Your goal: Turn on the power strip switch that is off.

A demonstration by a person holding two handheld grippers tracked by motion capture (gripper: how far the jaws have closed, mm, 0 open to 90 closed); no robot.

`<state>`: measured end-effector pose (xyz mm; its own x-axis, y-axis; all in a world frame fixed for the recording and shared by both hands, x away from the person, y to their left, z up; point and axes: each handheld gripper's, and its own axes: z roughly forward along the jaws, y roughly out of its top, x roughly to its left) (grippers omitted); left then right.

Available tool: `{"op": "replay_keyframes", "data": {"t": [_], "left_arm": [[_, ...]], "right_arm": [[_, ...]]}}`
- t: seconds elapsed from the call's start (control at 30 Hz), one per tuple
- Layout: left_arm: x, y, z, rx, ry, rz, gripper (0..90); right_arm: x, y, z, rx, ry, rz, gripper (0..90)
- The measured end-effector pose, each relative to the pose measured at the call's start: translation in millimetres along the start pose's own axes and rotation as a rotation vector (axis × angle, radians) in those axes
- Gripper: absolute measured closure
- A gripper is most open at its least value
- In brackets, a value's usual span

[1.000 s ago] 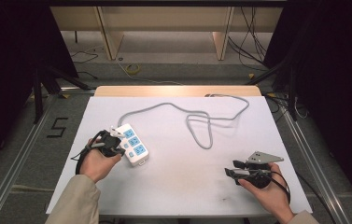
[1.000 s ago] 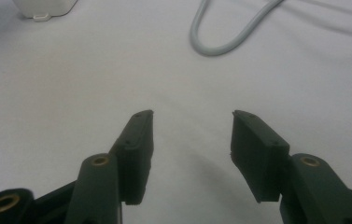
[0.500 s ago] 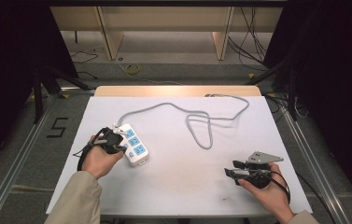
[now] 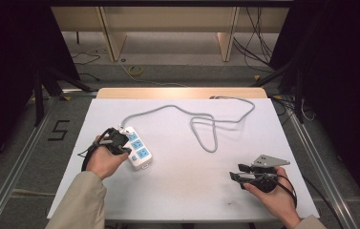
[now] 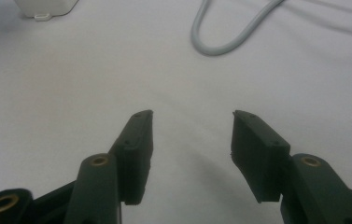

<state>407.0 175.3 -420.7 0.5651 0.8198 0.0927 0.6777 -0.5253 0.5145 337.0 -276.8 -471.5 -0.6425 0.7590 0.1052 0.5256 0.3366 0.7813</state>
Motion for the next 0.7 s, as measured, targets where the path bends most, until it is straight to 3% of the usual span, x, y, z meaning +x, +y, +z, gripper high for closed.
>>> {"op": "replay_keyframes", "data": {"t": [0.7], "left_arm": [[-3.1, 12.1, 5.1, 0.038, -0.009, 0.021, 89.8]], "right_arm": [[-0.2, 0.1, -0.1, 0.001, 0.001, -0.003, 49.4]]}}
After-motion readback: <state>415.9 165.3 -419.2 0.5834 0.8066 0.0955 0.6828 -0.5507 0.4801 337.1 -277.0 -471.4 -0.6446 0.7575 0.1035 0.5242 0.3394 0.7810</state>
